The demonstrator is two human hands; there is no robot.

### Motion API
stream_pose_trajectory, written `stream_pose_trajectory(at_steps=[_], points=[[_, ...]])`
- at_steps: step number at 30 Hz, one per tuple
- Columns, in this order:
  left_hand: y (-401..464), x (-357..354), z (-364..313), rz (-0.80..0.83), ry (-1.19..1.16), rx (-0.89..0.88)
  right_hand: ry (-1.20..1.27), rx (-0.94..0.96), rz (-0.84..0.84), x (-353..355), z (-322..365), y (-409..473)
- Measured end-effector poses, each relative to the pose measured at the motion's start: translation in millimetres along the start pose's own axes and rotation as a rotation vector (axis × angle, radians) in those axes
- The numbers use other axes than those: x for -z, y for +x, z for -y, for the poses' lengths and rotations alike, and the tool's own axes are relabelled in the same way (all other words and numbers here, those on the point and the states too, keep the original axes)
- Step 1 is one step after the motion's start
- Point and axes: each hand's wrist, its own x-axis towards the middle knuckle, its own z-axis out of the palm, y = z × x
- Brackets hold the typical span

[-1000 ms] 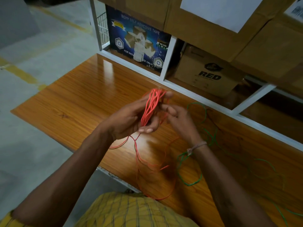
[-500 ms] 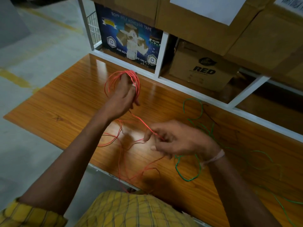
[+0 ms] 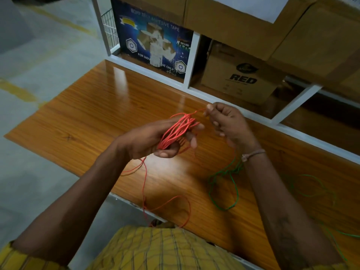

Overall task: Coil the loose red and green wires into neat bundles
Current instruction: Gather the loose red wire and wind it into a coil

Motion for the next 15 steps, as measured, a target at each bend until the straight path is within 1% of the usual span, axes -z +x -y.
stream_pose_trajectory(at_steps=[3, 5, 8, 11, 13, 15], points=[[3, -2, -2, 0.001, -0.115, -0.086, -0.061, -0.08, -0.009, -21, -25, -1], [4, -3, -3, -0.064, -0.186, -0.122, -0.122, -0.101, 0.018, -39, -37, -9], [11, -3, -7, -0.278, -0.25, -0.176, -0.242, -0.124, 0.084, -64, -45, -28], [23, 1, -9, -0.504, -0.323, -0.216, -0.376, -0.159, 0.223, -79, -43, -51], [31, 4, -6, -0.645, -0.27, -0.217, -0.447, -0.131, 0.335, -81, -36, -61], [39, 6, 1, -0.766, -0.123, -0.191, -0.498, -0.109, 0.45, -75, -23, -67]])
